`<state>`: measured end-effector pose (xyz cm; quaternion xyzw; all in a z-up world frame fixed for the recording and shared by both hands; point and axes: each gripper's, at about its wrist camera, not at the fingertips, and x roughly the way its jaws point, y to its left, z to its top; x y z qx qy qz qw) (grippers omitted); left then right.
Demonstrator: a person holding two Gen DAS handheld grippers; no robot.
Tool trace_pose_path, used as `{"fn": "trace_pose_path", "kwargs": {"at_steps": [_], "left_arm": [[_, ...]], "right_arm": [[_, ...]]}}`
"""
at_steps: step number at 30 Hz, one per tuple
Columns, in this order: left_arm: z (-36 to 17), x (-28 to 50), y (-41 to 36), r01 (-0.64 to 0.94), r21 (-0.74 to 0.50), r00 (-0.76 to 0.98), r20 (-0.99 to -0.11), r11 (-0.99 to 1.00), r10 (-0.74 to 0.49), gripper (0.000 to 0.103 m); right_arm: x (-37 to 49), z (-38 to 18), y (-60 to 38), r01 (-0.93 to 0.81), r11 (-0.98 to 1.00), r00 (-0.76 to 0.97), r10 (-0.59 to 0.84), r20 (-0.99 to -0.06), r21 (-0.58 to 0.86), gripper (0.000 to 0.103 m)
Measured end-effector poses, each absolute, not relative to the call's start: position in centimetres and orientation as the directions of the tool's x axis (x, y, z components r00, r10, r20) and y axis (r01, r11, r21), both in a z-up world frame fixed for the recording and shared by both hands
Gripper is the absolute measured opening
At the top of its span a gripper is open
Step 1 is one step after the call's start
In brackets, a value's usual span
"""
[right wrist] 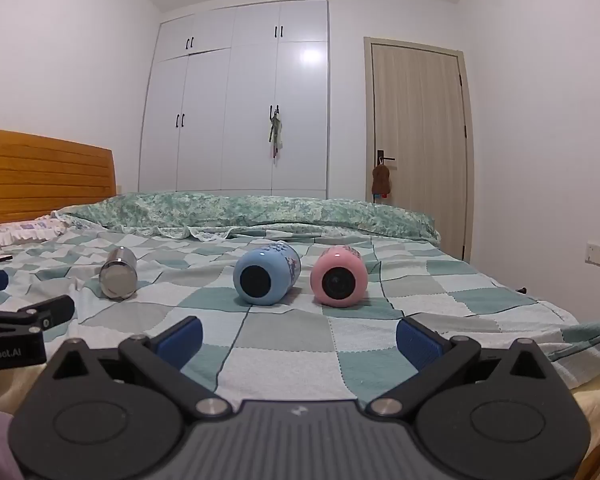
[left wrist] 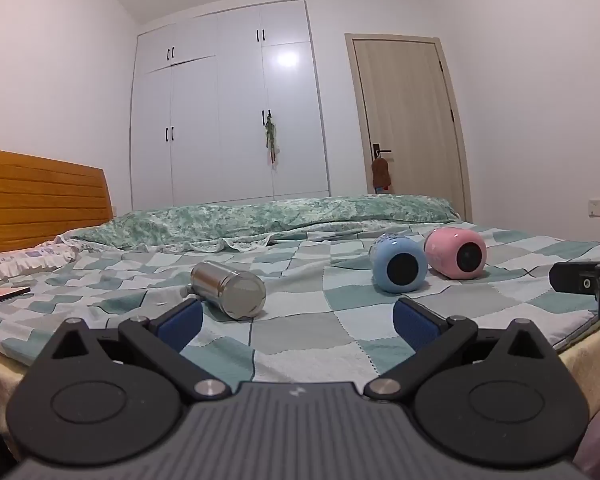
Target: Flip cup upright
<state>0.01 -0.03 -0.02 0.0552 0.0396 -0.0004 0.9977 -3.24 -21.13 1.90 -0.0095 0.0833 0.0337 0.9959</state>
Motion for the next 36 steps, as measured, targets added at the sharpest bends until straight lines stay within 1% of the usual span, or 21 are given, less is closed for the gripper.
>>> {"fn": "trace_pose_path", "kwargs": {"at_steps": [36], "left_arm": [[0.1, -0.17, 0.5, 0.024, 0.09, 0.997, -0.078, 0.996, -0.017, 0.103]], "right_arm": [[-3.46, 1.95, -21.18, -0.07, 0.997, 0.985, 0.067, -0.159, -0.014, 0.103]]}}
